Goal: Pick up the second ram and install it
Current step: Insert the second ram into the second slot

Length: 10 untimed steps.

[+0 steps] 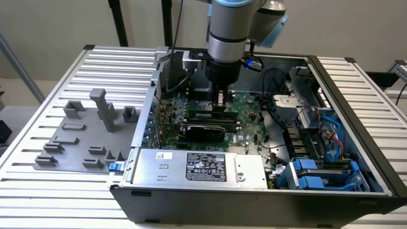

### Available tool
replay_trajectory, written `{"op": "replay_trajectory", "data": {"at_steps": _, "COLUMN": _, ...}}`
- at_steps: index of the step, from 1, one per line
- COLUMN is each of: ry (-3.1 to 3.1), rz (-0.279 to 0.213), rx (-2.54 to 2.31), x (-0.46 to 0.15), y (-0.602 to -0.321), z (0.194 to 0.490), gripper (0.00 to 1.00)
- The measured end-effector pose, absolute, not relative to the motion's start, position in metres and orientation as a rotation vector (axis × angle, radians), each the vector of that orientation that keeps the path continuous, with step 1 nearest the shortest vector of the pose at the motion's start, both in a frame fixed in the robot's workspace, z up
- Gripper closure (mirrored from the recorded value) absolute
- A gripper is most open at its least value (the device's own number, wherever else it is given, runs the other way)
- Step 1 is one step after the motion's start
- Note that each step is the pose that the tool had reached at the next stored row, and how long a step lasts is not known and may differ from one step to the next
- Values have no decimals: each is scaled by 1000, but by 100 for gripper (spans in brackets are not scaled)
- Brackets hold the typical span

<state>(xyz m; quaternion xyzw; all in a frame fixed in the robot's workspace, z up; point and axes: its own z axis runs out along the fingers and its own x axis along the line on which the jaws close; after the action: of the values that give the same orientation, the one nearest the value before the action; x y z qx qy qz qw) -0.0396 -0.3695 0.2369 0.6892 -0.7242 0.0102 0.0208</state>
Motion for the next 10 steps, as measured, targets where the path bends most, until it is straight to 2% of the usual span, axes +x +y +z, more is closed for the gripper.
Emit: {"op": "replay_trajectory", "data": {"at_steps": 10, "ry": -2245, "rz": 31, "rx": 2137, "x": -39, "y": -370, "z": 235, "gripper": 86}}
